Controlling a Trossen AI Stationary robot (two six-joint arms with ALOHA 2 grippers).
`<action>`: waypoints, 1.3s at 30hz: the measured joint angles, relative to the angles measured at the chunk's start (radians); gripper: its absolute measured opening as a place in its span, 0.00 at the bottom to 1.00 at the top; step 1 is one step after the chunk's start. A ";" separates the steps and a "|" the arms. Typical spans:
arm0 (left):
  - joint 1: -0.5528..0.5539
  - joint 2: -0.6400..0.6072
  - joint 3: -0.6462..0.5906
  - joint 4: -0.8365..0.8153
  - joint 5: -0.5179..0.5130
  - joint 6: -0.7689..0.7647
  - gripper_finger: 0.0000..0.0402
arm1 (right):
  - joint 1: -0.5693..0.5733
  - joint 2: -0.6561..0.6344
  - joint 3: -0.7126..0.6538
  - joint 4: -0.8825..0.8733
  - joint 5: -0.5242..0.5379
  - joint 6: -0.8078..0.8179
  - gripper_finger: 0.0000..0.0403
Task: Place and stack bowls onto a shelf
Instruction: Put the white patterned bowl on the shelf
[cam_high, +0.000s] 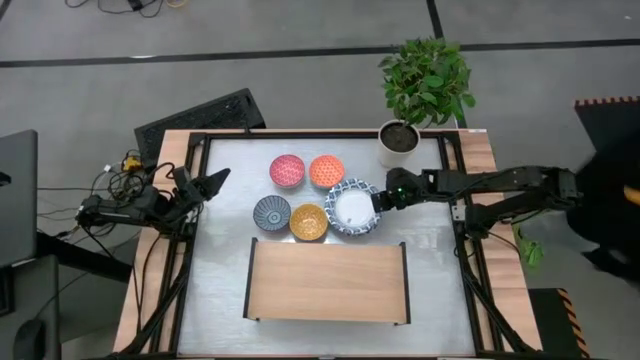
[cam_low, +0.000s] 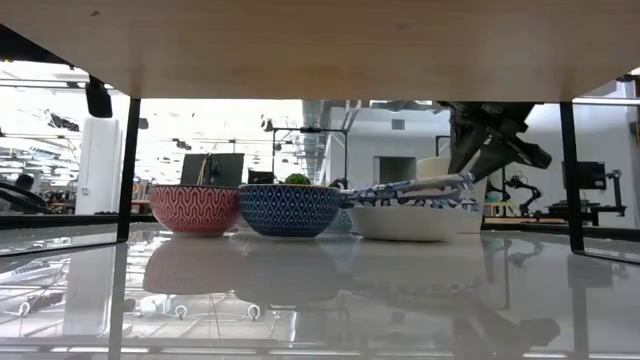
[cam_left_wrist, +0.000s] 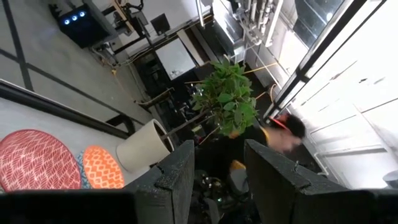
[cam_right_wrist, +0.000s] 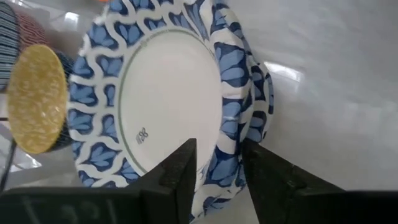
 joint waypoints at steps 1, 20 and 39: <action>0.000 0.000 0.000 0.000 -0.001 0.000 0.32 | 0.000 0.000 0.009 -0.001 0.000 -0.012 0.35; 0.000 0.000 0.000 -0.002 -0.004 0.000 0.32 | -0.036 0.000 0.164 -0.111 0.017 -0.074 0.06; 0.000 0.000 0.000 -0.071 -0.008 -0.024 0.32 | -0.046 -0.199 0.290 -0.353 0.088 -0.041 0.06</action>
